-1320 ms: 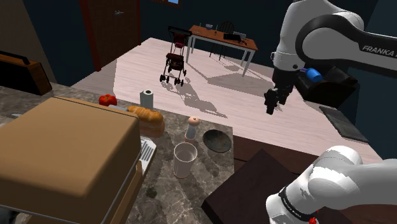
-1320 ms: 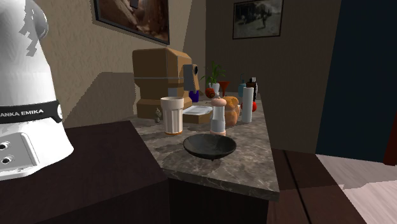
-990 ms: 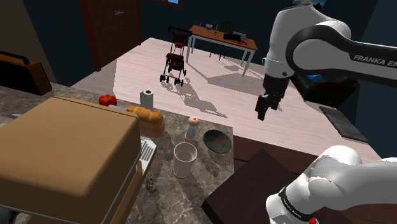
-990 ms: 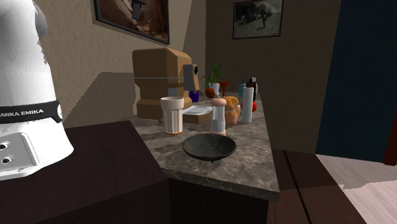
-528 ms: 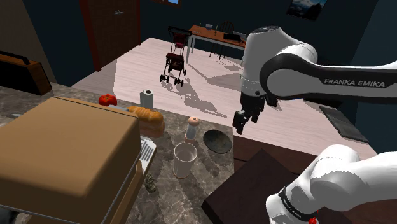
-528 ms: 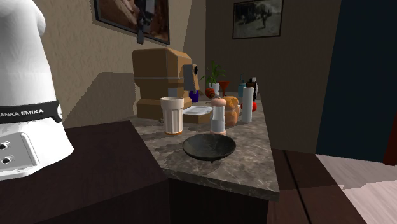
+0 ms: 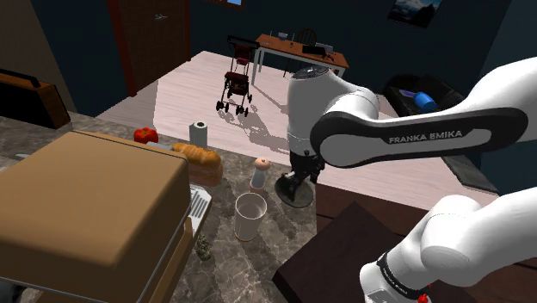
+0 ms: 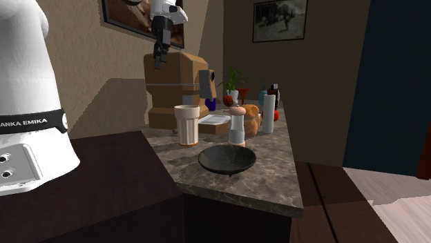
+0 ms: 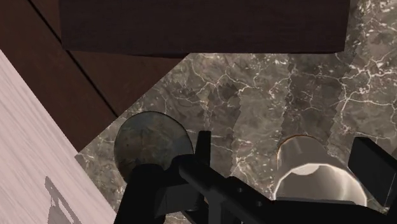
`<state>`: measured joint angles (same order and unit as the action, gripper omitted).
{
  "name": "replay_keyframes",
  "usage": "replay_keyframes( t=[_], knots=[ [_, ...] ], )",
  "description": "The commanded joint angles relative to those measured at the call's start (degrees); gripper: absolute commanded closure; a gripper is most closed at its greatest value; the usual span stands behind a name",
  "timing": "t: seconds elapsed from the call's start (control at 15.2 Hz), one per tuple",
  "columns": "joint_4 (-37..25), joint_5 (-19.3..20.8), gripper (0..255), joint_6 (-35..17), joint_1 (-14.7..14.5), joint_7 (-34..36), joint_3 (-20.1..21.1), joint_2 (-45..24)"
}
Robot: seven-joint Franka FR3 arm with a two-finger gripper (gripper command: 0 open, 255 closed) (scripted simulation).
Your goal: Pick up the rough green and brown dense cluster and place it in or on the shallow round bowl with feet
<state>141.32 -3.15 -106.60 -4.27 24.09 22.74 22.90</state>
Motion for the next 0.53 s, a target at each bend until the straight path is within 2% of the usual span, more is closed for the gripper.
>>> replay_keyframes(
  t=[0.0, 0.26, 0.46],
  knots=[
    [-0.86, 0.23, 0, -3.01, -0.36, 3.27, 2.41, -3.87],
    [-3.98, 2.89, 0, -7.94, -0.51, 9.84, 6.47, -12.56],
    [-7.16, 6.47, 0, -10.9, -0.88, 15.42, 8.84, -19.78]
  ],
)
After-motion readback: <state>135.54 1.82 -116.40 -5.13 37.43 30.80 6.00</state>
